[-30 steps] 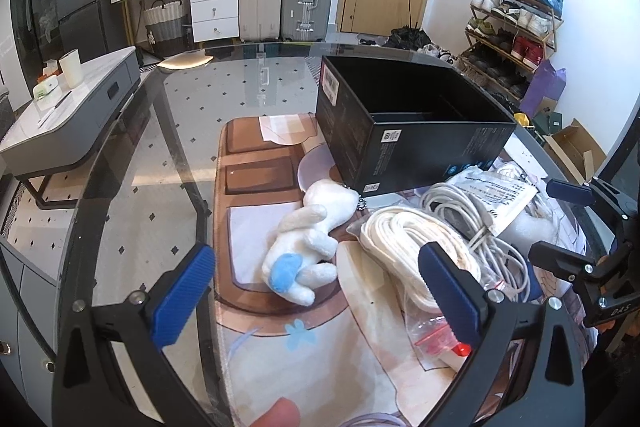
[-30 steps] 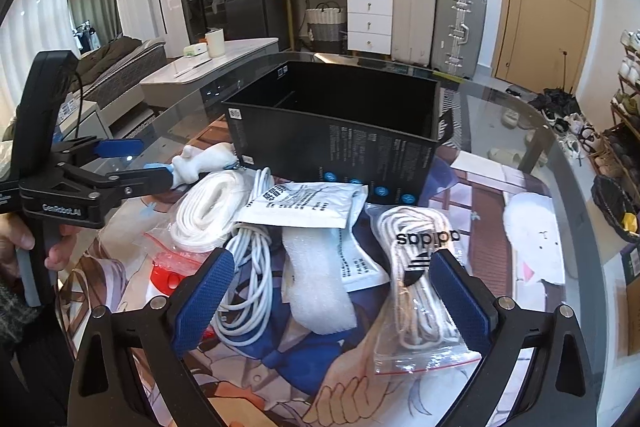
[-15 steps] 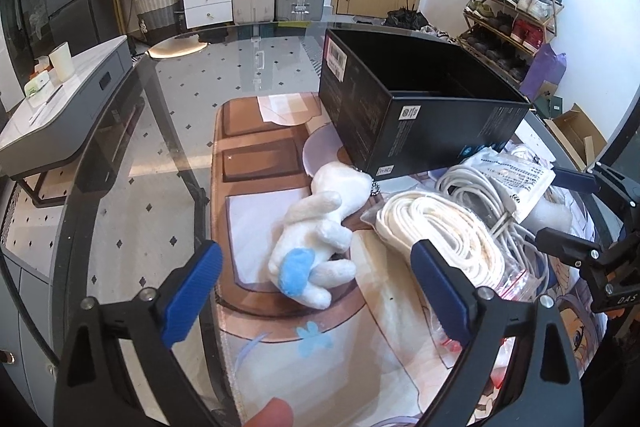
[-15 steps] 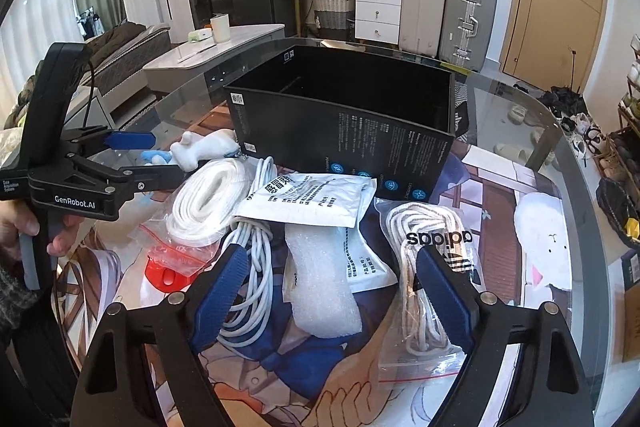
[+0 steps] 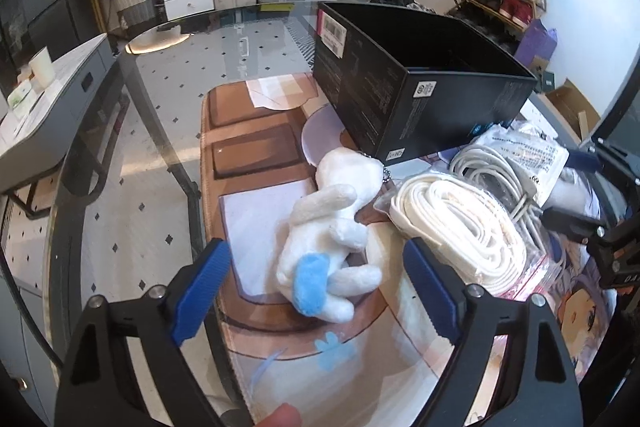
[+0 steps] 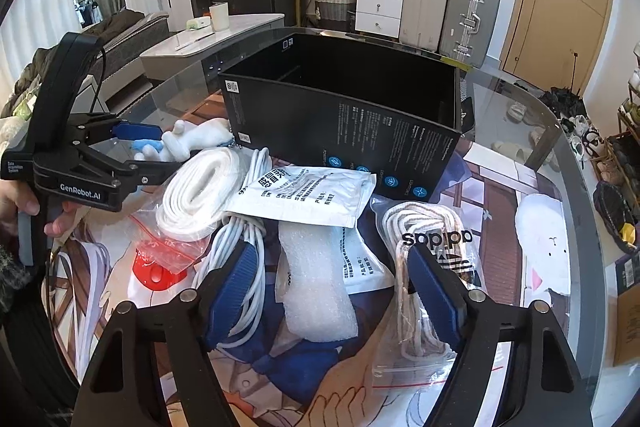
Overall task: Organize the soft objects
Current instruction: 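Grasp the white plush toy with the left tool while the right tool grasps the white foam sleeve, then lift the plush toy and foam sleeve with both tools toward the black box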
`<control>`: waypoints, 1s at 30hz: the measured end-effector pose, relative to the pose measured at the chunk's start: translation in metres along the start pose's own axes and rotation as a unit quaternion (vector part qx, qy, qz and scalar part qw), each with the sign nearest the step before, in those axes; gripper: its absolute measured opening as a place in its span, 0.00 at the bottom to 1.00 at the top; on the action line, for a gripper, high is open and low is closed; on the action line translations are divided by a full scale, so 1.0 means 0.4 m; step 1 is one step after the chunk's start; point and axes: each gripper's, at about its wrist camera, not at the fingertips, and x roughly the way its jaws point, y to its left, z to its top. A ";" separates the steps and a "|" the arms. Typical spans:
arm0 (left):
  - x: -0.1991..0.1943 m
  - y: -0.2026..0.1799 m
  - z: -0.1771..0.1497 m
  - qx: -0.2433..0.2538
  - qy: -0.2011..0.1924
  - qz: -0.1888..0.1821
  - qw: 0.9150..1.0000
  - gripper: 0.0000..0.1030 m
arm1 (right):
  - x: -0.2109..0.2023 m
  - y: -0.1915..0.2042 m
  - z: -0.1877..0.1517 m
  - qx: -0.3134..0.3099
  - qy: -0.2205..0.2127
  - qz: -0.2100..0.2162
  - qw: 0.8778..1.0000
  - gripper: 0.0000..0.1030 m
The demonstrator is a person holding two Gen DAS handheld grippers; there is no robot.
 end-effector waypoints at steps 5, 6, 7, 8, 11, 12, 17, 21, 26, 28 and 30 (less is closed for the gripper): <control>0.004 -0.007 0.013 0.017 -0.001 -0.005 1.000 0.75 | 0.004 0.001 0.005 0.001 0.003 0.004 1.000 0.70; 0.005 -0.009 0.014 0.020 -0.001 -0.005 1.000 0.74 | 0.004 0.001 0.005 0.001 0.003 0.004 1.000 0.69; 0.005 -0.009 0.015 0.024 -0.002 -0.004 1.000 0.73 | 0.004 0.003 0.004 0.000 0.005 0.005 1.000 0.68; 0.006 -0.012 0.016 0.027 -0.003 -0.003 1.000 0.69 | 0.004 0.003 0.005 -0.001 0.005 0.005 1.000 0.66; 0.004 -0.017 0.017 0.032 -0.005 -0.005 0.999 0.63 | 0.005 0.004 0.004 -0.004 0.009 0.006 1.000 0.59; 0.003 -0.019 0.017 0.034 -0.006 -0.005 0.999 0.62 | 0.006 0.004 0.004 -0.004 0.010 0.007 1.000 0.58; 0.000 -0.029 0.013 0.047 -0.009 -0.001 0.999 0.51 | 0.010 0.003 0.003 -0.001 0.017 0.017 1.000 0.50; 0.000 -0.037 0.010 0.057 -0.012 0.008 0.998 0.47 | 0.011 0.002 0.001 0.000 0.019 0.019 1.000 0.46; -0.004 -0.031 0.005 0.052 -0.016 0.014 0.998 0.40 | 0.005 -0.001 0.003 0.012 0.022 0.033 0.999 0.33; -0.006 -0.025 0.005 0.047 -0.017 0.015 0.999 0.37 | 0.001 -0.002 0.005 0.014 0.022 0.033 0.999 0.28; -0.004 -0.025 0.006 0.046 -0.017 0.015 0.999 0.37 | 0.002 -0.004 0.005 0.017 0.026 0.035 0.999 0.26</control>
